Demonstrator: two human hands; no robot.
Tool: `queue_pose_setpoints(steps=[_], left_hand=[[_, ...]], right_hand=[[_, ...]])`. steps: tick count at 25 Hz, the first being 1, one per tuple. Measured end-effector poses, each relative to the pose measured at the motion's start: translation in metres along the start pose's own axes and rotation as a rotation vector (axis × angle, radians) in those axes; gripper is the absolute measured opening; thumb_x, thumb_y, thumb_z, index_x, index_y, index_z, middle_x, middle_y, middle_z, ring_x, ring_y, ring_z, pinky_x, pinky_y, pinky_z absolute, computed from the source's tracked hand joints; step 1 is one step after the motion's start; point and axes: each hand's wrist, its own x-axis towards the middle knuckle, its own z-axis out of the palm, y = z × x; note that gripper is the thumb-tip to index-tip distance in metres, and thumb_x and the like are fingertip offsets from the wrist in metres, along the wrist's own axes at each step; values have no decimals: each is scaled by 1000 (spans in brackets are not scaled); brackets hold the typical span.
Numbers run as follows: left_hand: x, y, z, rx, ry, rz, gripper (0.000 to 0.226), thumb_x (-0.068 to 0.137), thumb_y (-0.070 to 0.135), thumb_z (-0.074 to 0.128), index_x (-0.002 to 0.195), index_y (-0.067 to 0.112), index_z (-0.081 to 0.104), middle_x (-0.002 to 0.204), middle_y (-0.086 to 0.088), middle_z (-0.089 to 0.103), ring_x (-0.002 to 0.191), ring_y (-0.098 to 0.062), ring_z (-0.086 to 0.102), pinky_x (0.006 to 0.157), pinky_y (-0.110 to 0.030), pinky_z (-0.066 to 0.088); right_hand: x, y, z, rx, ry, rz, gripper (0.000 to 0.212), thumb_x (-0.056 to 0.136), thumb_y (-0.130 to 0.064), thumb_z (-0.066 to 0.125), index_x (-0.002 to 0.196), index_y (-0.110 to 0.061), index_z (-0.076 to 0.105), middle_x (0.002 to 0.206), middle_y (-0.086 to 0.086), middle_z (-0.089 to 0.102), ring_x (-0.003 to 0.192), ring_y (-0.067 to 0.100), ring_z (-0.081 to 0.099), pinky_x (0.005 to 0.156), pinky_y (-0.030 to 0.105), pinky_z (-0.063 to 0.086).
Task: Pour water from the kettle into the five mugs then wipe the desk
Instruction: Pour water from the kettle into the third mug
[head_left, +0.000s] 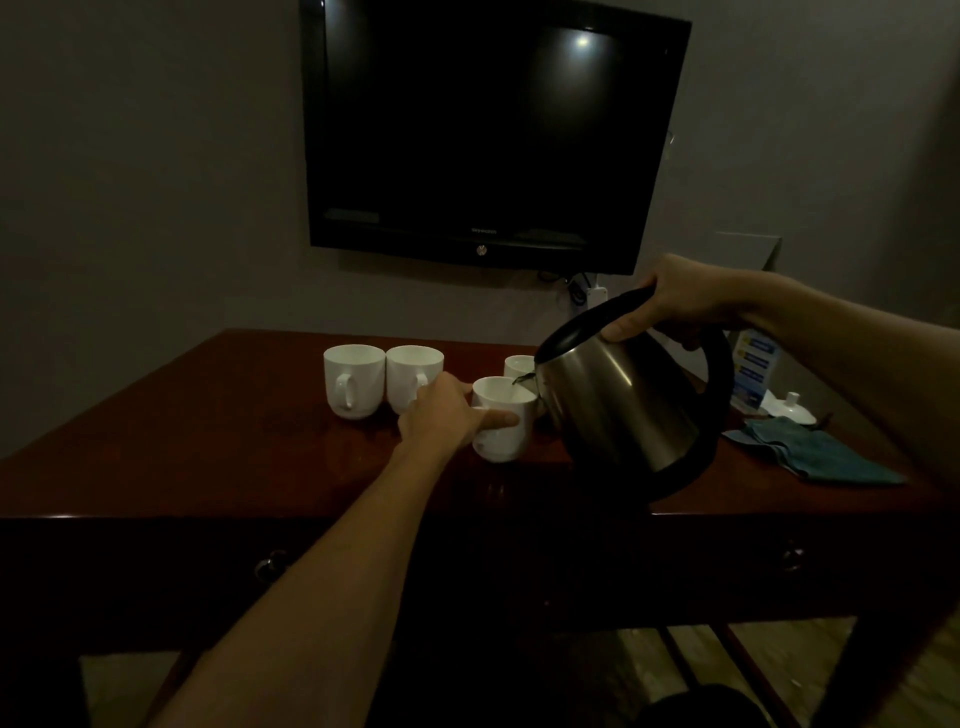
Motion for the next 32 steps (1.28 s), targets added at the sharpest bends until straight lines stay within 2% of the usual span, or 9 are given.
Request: queue_pose_setpoints(steps=[6, 11, 19, 26, 32], left_hand=[[-1, -1, 2, -21, 17, 9, 59, 70, 58, 77, 119, 27, 66, 111, 3, 69, 99, -16, 58, 74, -34, 40], [0, 0, 1, -19, 3, -15, 65, 69, 58, 77, 123, 24, 64, 114, 2, 68, 102, -18, 59, 73, -34, 42], [2, -3, 3, -34, -1, -6, 64, 68, 58, 78, 121, 26, 65, 112, 2, 69, 103, -18, 61, 80, -38, 46], [1, -2, 2, -50, 3, -13, 65, 69, 56, 79, 125, 24, 64, 118, 0, 68, 107, -20, 60, 76, -35, 41], [1, -3, 2, -59, -5, -10, 65, 68, 56, 80, 122, 23, 65, 115, 1, 68, 105, -19, 61, 81, -38, 46]], right_hand=[[0, 1, 0, -21, -4, -25, 40, 65, -41, 82, 76, -5, 66, 52, 2, 49, 45, 14, 45, 44, 28, 42], [-1, 0, 1, -12, 2, -24, 43, 62, -41, 83, 75, -4, 65, 50, 1, 48, 43, 13, 44, 44, 27, 41], [0, 0, 1, -20, 13, -18, 38, 69, -36, 83, 76, -3, 66, 47, -2, 49, 42, 11, 45, 44, 26, 41], [0, -1, 1, -3, 18, 9, 35, 70, -34, 84, 72, -5, 63, 44, -4, 48, 39, 10, 44, 43, 25, 41], [-1, -1, 1, -5, 14, -7, 33, 73, -33, 82, 75, -4, 65, 45, -4, 48, 40, 9, 44, 42, 25, 41]])
